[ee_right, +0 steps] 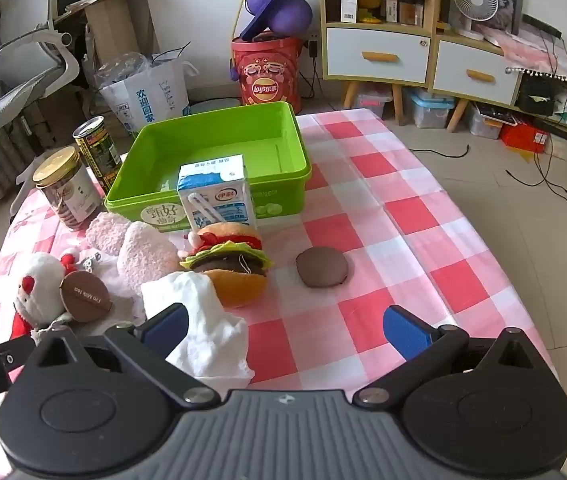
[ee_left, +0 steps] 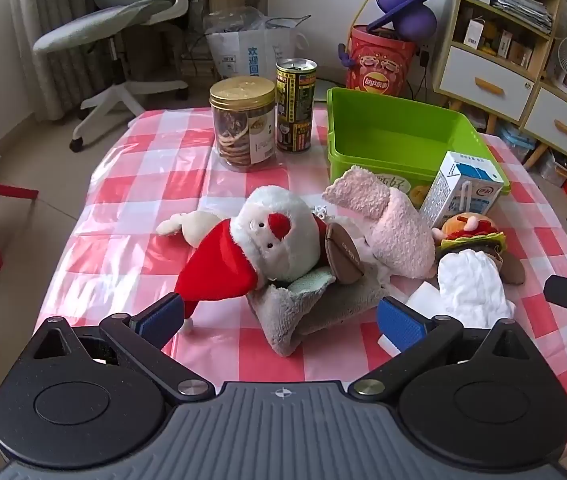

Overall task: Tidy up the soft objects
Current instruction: 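Move the left tool to the Santa plush while the right tool reaches the white cloth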

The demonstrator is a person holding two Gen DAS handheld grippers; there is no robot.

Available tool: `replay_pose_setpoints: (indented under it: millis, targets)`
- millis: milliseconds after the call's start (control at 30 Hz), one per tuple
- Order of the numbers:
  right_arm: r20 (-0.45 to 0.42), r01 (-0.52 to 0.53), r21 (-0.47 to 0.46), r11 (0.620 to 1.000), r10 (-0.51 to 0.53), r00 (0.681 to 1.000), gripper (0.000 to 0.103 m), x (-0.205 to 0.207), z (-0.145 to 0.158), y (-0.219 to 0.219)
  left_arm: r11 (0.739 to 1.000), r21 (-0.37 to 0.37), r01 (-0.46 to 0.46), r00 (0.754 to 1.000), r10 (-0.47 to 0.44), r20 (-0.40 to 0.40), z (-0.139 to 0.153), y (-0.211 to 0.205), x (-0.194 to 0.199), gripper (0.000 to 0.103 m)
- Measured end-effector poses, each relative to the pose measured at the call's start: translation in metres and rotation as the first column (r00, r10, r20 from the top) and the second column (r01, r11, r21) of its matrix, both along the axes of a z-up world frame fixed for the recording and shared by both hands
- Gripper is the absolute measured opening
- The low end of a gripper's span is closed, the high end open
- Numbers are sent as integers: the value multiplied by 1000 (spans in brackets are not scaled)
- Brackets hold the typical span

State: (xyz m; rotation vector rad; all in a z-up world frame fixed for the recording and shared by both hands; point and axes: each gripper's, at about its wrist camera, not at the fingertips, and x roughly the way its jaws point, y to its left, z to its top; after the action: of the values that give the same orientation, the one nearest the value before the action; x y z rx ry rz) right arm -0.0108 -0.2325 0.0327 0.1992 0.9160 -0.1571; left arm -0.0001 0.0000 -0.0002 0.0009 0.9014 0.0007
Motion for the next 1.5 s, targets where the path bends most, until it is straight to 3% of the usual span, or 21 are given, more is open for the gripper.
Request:
replay_pose_setpoints:
  millis: [1000,1500]
  targets:
    - [-22,-15,29,999,15,1000,82,6,-5,3,1000,-5,26,999,-26,29,5,-6,4,98]
    - [-58,-22,107,994,28,998,82,13,-12,-6,1000,-20,24,999,-24,30,1,10,9,98]
